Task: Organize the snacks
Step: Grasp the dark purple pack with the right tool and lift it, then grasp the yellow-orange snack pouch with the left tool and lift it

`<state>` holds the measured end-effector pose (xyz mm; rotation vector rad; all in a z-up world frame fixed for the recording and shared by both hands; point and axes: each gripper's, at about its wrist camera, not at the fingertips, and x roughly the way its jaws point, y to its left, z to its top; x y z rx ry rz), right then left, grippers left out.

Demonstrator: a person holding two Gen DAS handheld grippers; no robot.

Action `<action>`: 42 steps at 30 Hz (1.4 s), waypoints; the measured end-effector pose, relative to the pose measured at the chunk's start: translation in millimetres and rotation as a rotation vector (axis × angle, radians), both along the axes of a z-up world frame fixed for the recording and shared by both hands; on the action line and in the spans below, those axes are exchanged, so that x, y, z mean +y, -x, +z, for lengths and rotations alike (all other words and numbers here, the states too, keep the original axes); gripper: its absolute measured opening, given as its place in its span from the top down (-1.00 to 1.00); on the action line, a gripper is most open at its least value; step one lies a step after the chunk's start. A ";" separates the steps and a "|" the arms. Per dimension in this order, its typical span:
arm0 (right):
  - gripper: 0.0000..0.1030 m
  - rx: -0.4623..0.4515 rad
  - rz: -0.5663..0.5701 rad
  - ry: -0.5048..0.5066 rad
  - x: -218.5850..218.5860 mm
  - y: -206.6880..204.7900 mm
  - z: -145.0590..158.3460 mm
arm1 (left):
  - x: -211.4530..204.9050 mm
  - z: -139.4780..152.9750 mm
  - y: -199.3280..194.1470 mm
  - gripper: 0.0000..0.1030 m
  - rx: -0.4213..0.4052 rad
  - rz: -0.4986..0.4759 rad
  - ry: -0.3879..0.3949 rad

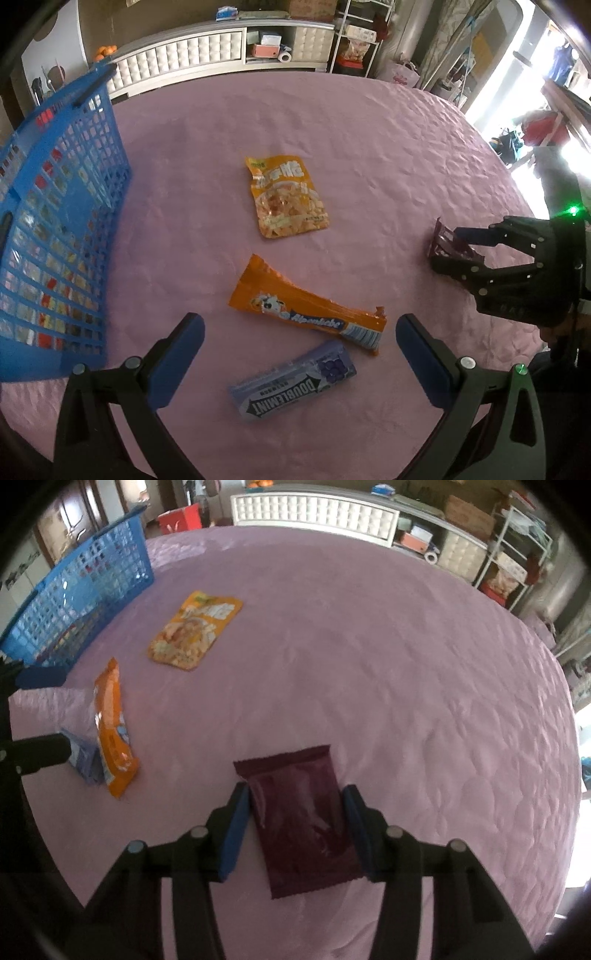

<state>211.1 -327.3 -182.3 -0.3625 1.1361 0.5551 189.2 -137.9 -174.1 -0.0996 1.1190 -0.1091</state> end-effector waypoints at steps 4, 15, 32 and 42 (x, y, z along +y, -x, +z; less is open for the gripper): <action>-0.07 -0.044 -0.019 -0.053 4.2 0.6 27.1 | 3.2 14.6 -13.3 -0.99 -0.020 0.000 -0.036; -0.07 -0.135 -0.148 -0.145 20.8 -20.5 73.0 | 8.3 30.9 -77.0 -0.99 0.015 0.032 -0.033; -0.07 -0.132 -0.258 -0.160 27.9 -55.3 40.0 | 7.1 -38.0 -144.4 -0.99 0.146 0.062 -0.064; -0.07 -0.131 -0.271 -0.131 23.6 -54.2 38.4 | -11.3 -59.6 -151.3 -0.84 0.136 0.055 -0.121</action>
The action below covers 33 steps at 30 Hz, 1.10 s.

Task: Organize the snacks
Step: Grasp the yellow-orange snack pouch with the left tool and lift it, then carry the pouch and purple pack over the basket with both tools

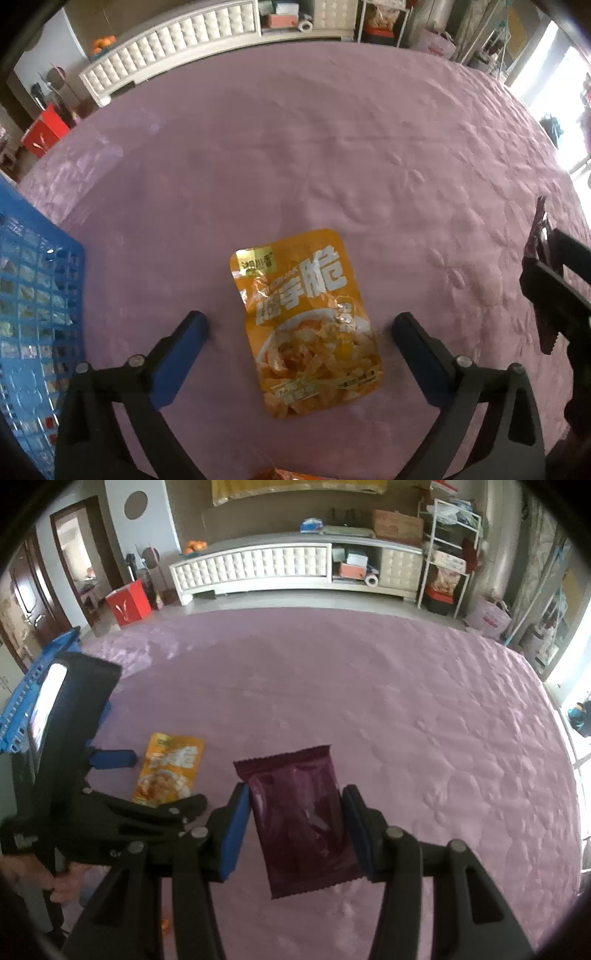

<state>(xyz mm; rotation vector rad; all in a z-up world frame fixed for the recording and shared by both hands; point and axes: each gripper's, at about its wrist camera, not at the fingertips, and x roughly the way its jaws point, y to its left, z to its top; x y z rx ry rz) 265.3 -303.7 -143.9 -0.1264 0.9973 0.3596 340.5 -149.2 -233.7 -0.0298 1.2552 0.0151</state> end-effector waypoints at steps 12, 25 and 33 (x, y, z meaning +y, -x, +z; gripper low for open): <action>-0.07 0.028 -0.009 -0.005 -2.5 0.8 -2.7 | -15.8 10.5 17.5 0.23 0.001 -0.051 0.014; -0.07 0.027 -0.013 -0.041 -1.6 1.0 5.2 | 21.6 36.7 51.0 0.70 -0.070 -0.054 0.089; -0.07 -0.045 -0.001 -0.045 21.5 27.8 52.8 | 49.3 106.9 95.7 0.71 -0.221 -0.079 0.127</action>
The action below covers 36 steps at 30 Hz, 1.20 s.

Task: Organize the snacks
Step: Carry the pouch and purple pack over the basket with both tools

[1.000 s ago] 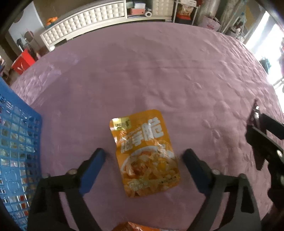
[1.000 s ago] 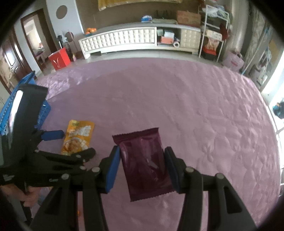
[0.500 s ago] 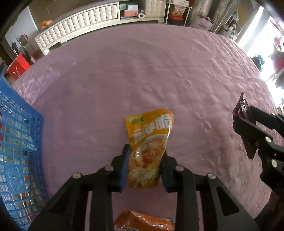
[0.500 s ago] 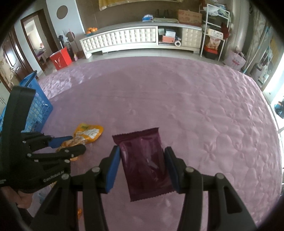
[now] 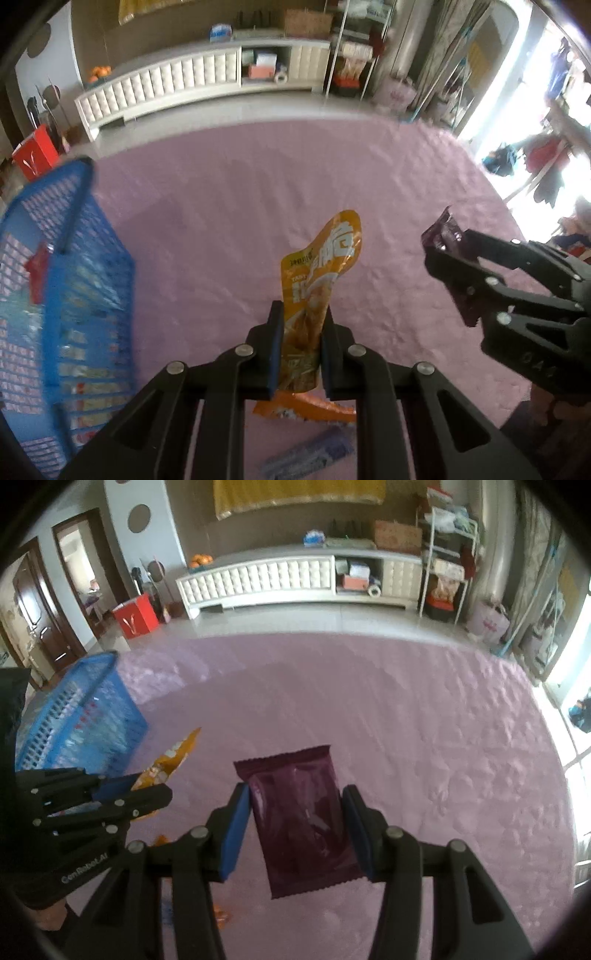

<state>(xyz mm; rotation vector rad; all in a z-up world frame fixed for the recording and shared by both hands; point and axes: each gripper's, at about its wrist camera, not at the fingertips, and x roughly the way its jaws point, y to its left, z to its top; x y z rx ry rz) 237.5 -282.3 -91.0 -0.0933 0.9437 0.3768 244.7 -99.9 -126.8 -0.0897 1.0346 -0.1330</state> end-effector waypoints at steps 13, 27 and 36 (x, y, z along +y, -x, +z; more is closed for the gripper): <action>-0.07 -0.146 0.106 -0.014 86.9 40.6 80.6 | 87.3 94.9 75.6 0.70 -0.189 0.063 0.005; -0.07 -0.127 0.244 -0.023 192.0 52.3 78.8 | 192.7 90.0 109.8 0.70 -0.175 0.152 -0.007; -0.07 -0.068 0.307 0.018 238.9 52.4 51.2 | 227.8 58.3 116.8 0.68 -0.095 0.162 0.024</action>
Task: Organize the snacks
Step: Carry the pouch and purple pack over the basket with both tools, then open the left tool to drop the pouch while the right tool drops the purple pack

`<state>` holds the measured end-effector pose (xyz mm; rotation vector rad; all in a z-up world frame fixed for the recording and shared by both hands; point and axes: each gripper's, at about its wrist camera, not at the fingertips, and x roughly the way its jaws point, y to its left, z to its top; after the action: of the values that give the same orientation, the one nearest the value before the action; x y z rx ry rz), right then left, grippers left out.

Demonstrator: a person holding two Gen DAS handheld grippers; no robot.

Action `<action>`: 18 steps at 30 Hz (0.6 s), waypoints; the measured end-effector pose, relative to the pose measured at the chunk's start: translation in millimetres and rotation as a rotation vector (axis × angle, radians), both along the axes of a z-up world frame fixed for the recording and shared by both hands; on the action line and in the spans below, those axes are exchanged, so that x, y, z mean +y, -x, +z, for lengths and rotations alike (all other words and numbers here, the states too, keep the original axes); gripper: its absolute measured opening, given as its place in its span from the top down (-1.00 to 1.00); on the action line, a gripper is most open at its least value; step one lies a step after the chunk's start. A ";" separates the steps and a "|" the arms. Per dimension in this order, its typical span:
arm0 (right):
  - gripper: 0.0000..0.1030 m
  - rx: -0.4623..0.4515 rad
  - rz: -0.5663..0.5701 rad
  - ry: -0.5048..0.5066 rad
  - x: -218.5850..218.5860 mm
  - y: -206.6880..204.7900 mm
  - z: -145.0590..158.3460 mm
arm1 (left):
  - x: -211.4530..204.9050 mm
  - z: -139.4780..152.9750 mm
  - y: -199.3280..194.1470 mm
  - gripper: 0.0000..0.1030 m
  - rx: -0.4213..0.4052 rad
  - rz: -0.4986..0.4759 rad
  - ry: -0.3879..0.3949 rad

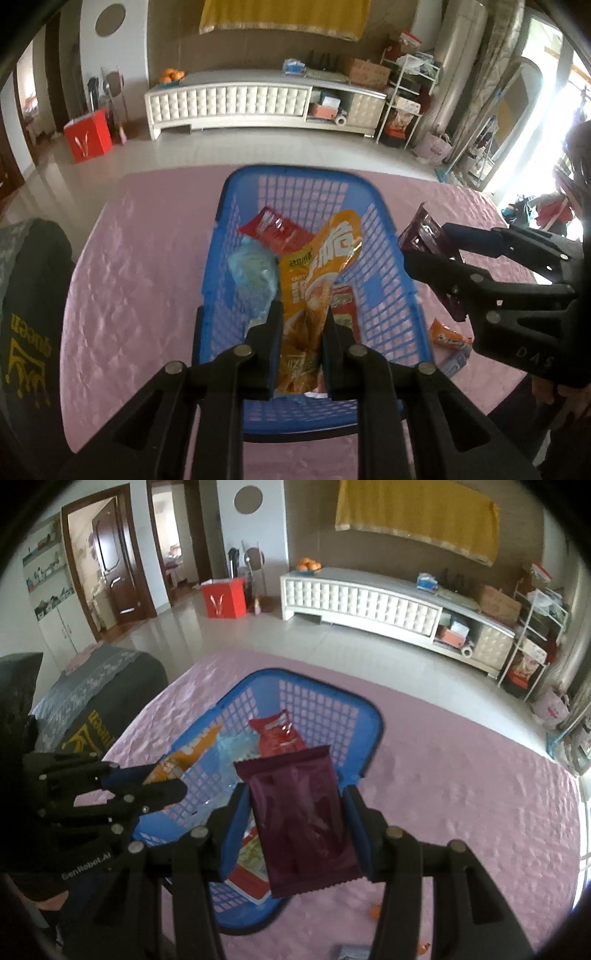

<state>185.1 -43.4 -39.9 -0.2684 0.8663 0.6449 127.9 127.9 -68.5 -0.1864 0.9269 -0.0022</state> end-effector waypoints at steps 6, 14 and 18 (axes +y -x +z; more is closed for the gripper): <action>-0.07 0.021 0.017 0.041 13.3 2.2 -11.3 | 4.7 -20.2 -0.1 0.65 0.037 -0.002 -0.003; -0.07 0.026 0.008 0.056 18.6 -0.7 -10.2 | -1.2 -21.3 -1.4 0.17 0.069 0.021 -0.043; -0.07 0.018 0.007 0.049 16.5 1.9 -4.8 | -0.6 -12.2 3.0 0.01 0.055 0.028 -0.055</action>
<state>183.2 -26.9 -44.7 -0.3104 0.8994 0.6343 124.8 127.3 -80.7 -0.1488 0.9779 0.0549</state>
